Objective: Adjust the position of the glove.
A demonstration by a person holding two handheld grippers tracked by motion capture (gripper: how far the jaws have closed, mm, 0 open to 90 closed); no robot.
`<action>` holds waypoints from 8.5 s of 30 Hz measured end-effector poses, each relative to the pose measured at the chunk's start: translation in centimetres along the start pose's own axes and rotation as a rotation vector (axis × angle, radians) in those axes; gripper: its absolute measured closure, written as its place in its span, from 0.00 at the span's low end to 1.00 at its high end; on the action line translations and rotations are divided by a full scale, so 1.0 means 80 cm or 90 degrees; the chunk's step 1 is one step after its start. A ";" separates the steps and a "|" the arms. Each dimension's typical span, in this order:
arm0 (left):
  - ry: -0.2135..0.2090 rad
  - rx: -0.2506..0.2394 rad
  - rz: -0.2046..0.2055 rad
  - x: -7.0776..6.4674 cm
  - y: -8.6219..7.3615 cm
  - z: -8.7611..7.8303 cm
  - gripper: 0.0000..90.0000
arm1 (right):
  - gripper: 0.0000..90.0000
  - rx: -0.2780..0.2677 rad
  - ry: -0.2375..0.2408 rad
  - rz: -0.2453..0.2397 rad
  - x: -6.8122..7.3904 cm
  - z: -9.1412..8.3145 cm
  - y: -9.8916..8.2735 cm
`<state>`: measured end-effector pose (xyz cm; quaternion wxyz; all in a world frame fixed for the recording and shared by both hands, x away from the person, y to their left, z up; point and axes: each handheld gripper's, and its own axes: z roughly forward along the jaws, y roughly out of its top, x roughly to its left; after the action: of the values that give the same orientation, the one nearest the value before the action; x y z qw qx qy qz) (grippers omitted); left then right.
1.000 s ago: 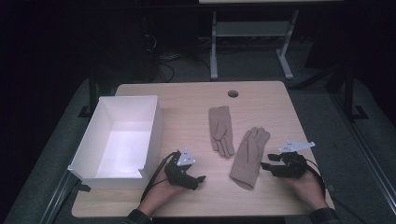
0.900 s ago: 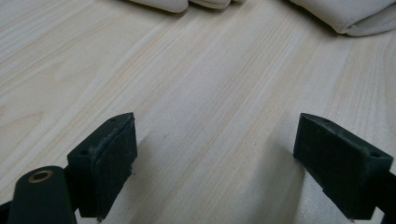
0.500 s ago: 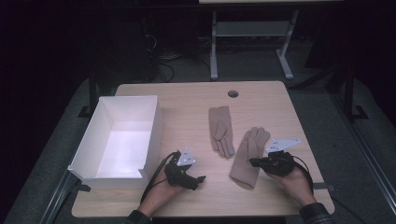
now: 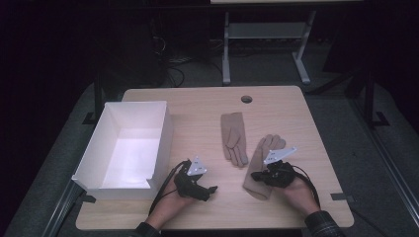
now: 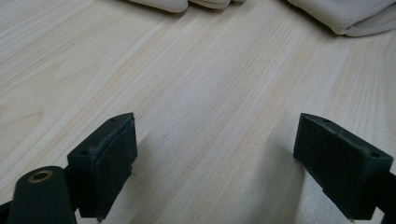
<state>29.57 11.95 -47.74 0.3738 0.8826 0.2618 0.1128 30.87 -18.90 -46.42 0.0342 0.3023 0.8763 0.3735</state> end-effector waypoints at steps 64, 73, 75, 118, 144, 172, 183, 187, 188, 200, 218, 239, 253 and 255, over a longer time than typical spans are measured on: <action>-0.002 0.003 -0.001 0.000 0.000 0.000 0.14 | 0.54 -0.063 -0.115 0.065 -0.040 -0.082 -0.059; -0.001 0.004 -0.002 0.000 0.000 0.000 0.14 | 0.32 -0.065 -0.213 0.121 -0.070 -0.079 -0.076; -0.002 0.003 -0.002 0.000 0.000 0.000 0.14 | 0.28 -0.060 -0.215 0.124 -0.073 -0.076 -0.077; -0.065 0.008 -0.061 0.034 0.071 0.000 0.99 | 0.11 -0.054 -0.250 0.131 -0.081 -0.063 -0.081; -0.061 0.037 -0.050 0.062 0.119 0.085 1.00 | 0.11 -0.055 -0.249 0.129 -0.081 -0.063 -0.081; -0.121 0.055 -0.038 0.024 0.083 0.058 1.00 | 0.11 -0.054 -0.247 0.131 -0.080 -0.063 -0.081; -0.145 0.078 -0.005 -0.005 0.068 0.036 1.00 | 0.11 -0.054 -0.247 0.131 -0.080 -0.062 -0.081; -0.135 0.062 -0.021 -0.004 0.069 0.029 1.00 | 0.11 -0.055 -0.249 0.128 -0.081 -0.062 -0.081; -0.134 0.058 -0.021 -0.001 0.071 0.027 1.00 | 0.11 -0.055 -0.249 0.128 -0.081 -0.062 -0.081; -0.034 0.009 -0.048 0.053 0.107 0.019 1.00 | 0.11 -0.055 -0.248 0.128 -0.081 -0.062 -0.081; 0.049 0.019 -0.095 0.117 0.136 0.081 1.00 | 0.11 -0.055 -0.246 0.126 -0.080 -0.062 -0.081; 0.074 0.063 -0.120 0.118 0.107 0.081 1.00 | 0.11 -0.055 -0.244 0.129 -0.080 -0.062 -0.081; 0.109 0.091 -0.136 0.092 0.073 0.038 1.00 | 0.11 -0.054 -0.244 0.126 -0.079 -0.062 -0.081; 0.123 0.096 -0.139 0.086 0.068 0.032 1.00 | 0.11 -0.054 -0.244 0.126 -0.079 -0.062 -0.081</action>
<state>38.44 11.00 -45.58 0.2897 0.8593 0.3990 0.1362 31.35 -29.05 -48.30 0.1764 0.4506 0.8033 0.3473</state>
